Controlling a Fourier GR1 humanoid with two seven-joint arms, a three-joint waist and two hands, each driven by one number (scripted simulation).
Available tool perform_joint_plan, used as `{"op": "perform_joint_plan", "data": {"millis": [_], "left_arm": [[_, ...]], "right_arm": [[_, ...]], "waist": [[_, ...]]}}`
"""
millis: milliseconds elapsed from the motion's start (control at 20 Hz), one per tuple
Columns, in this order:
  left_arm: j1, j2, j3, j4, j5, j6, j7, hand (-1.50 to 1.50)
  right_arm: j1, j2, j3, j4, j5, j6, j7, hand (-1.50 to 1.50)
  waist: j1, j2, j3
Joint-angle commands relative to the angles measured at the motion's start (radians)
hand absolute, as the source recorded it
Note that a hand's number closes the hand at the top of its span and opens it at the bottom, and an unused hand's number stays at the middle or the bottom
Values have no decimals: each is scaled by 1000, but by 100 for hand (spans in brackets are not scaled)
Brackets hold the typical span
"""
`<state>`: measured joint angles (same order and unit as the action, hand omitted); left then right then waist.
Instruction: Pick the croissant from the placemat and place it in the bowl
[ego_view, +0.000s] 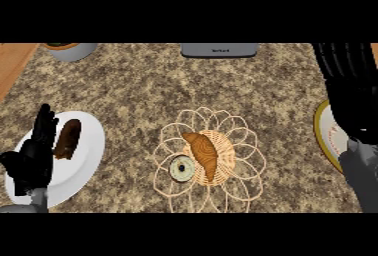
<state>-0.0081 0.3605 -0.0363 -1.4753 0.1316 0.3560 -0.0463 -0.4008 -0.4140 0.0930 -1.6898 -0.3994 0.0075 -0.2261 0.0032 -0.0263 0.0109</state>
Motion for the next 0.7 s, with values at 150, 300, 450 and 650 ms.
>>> {"op": "perform_joint_plan", "data": {"millis": [150,300,450,650], "left_arm": [[-79,-30,-97,-53,6,-91,8,0],[-80,-56,-127,-37,12,-101,23,0],[-101,-85,-165,-66,36,-130,67,0],[-109,-111,-188,-90,15,-110,98,0]], "right_arm": [[36,-8,369,41,242,72,165,150],[-78,-222,376,18,533,69,147,150],[181,141,453,82,572,-308,101,-150],[342,272,583,116,634,-412,-160,-150]], "waist": [[17,29,-16],[-31,-22,-45],[-28,24,-9],[-10,25,-9]]}}
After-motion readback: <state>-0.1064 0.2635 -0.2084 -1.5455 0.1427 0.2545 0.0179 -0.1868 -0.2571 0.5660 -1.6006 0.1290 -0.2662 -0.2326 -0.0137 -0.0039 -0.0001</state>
